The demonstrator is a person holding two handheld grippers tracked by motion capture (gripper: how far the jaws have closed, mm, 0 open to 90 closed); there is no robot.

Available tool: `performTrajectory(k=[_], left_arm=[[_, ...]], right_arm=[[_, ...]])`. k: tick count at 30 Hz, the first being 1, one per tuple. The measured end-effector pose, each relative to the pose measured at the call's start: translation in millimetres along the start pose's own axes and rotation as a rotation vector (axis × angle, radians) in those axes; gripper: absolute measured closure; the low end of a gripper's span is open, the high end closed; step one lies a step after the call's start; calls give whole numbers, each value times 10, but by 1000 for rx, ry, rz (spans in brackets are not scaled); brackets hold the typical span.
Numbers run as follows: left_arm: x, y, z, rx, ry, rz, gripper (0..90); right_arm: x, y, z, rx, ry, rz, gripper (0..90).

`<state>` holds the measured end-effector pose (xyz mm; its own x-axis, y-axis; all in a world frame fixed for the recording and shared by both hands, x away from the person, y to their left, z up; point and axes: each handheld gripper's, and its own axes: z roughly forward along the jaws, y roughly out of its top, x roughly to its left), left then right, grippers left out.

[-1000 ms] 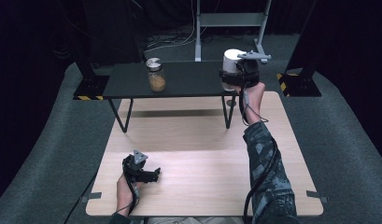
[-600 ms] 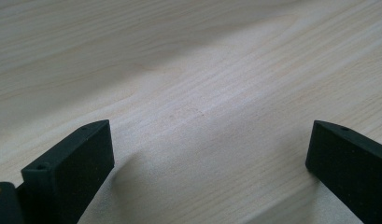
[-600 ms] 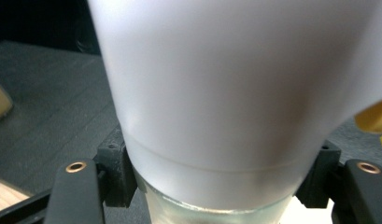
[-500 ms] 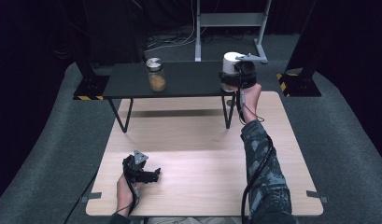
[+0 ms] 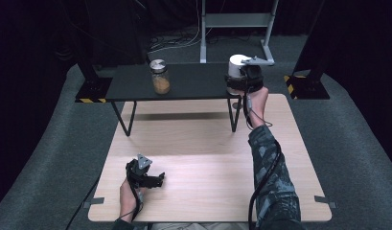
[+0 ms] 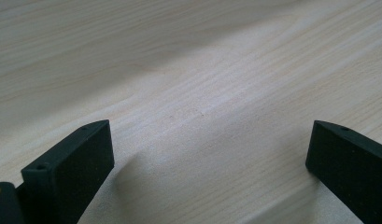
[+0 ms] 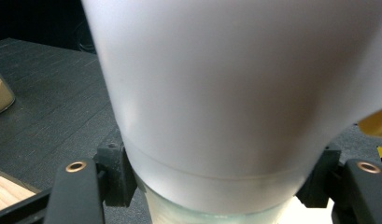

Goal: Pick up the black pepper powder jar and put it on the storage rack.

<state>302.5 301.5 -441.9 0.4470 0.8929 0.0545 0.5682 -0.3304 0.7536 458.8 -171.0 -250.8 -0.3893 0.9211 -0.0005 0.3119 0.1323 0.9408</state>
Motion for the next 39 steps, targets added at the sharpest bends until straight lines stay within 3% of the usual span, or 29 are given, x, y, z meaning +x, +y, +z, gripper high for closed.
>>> performTrajectory(k=[20,21,24,26,28,32,39], left_arm=[[-4,-2,-1,-1,2,3,3],[-4,-2,-1,-1,2,3,3],[-4,-1,-1,-1,2,4,3],[-3,-1,-1,-1,1,3,3],[-4,-1,-1,-1,2,4,3],[-6,-2,-1,-1,3,4,3],[-11,-3,-2,-2,4,5,3]], right_arm=[[19,80,-3,32,-5,-9,293],[20,76,-4,30,-5,-11,280],[54,41,-30,8,-14,-11,108],[152,68,-42,26,-53,-32,15],[219,101,-52,59,-72,-62,0],[247,49,-127,64,-65,-79,0],[230,-242,-375,73,-26,-82,0]])
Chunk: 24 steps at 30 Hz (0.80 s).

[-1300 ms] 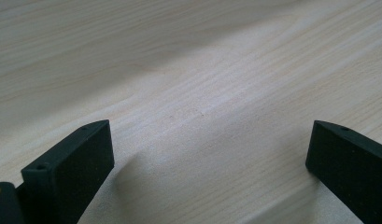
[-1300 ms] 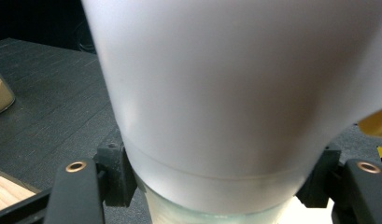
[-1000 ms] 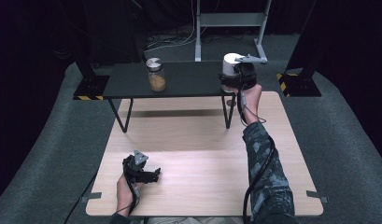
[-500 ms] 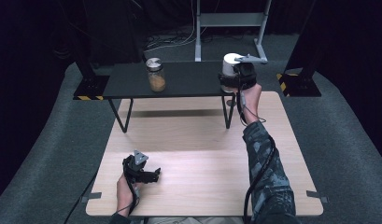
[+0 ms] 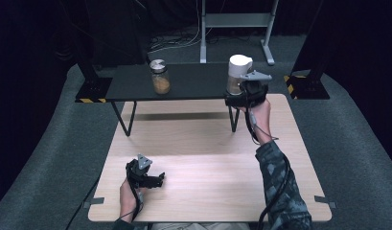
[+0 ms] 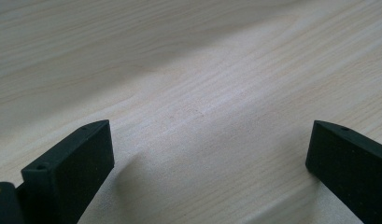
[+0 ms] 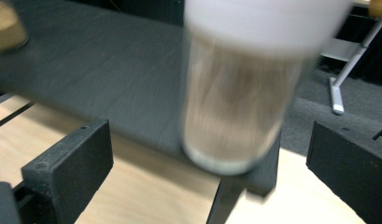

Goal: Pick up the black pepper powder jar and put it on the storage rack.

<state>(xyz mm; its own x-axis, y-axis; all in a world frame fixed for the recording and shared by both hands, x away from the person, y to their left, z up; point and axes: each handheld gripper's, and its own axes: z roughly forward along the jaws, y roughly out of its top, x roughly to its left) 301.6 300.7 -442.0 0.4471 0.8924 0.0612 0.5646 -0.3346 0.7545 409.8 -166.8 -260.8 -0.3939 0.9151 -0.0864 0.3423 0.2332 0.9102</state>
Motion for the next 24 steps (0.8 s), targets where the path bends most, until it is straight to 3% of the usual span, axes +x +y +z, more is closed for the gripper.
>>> performTrajectory(k=[5,11,20,24], left_arm=[[-2,-1,0,-1,1,0,3],[-4,0,0,0,2,1,3],[-10,0,0,0,5,-1,3],[-13,-1,1,-1,5,-2,3]], right_arm=[[-34,-379,-151,24,30,18,0],[-10,-899,-235,145,34,-3,0],[-103,-1797,-387,314,64,72,0],[-133,-2099,-516,328,68,119,0]])
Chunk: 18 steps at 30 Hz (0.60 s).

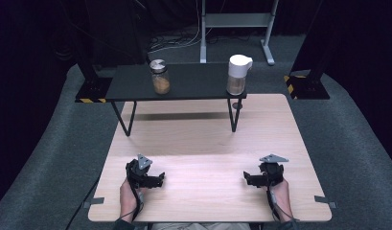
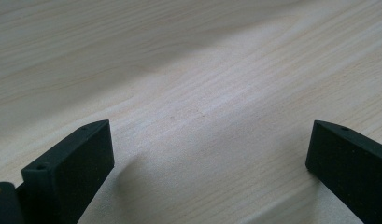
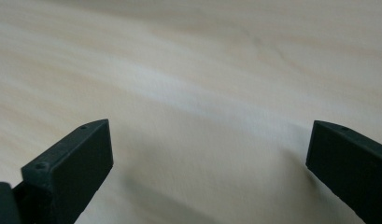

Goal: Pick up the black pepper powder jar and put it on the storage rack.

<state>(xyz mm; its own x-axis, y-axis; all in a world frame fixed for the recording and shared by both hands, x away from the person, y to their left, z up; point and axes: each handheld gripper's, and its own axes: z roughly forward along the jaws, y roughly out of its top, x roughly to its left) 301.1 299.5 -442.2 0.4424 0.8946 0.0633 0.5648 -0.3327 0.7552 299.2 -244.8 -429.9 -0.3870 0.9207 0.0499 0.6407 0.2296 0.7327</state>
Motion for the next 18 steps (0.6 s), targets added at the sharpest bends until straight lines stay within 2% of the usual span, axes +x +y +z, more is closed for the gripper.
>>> performTrajectory(k=[1,4,7,13,18], left_arm=[[-1,0,0,-1,1,1,3],[0,0,0,0,0,0,3],[-3,0,0,0,1,-1,3],[-11,-2,1,-1,5,-7,3],[-14,0,-1,1,7,-4,3]], right_arm=[[44,-66,-38,-5,-31,-5,0],[46,-146,-104,-18,-38,-7,0],[28,-165,-119,-24,-27,-8,0],[69,-118,-93,2,-44,-20,0],[0,-160,-115,-22,-31,26,0]])
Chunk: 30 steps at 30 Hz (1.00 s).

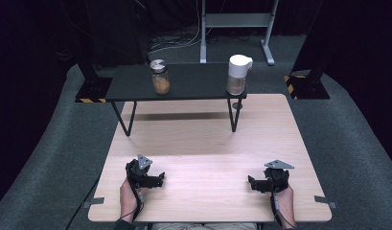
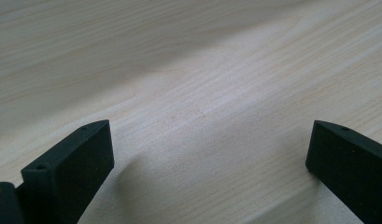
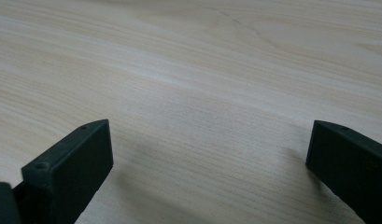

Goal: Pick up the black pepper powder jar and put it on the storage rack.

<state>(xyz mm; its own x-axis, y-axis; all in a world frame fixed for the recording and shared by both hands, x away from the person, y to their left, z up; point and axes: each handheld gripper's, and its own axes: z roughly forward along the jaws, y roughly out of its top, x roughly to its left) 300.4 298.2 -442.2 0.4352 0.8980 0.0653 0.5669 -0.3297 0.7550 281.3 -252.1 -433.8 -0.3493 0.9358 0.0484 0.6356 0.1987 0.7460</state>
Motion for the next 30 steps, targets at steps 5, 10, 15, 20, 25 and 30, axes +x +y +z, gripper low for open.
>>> performTrajectory(k=[5,10,15,20,25,30], left_arm=[[-8,-1,0,-1,4,1,3],[-28,-11,-2,-7,10,3,3],[-50,-17,-6,-10,18,10,4],[-55,-22,-8,-13,17,17,4],[-55,-22,-8,-13,16,17,4],[-54,-23,-8,-13,15,18,4]], right_arm=[[13,2,1,1,-9,4,0],[31,6,4,4,-15,-3,0],[49,10,5,6,-25,-4,0],[83,15,9,9,-43,-5,0],[106,36,23,20,-51,-14,0],[86,29,17,16,-47,0,0]])
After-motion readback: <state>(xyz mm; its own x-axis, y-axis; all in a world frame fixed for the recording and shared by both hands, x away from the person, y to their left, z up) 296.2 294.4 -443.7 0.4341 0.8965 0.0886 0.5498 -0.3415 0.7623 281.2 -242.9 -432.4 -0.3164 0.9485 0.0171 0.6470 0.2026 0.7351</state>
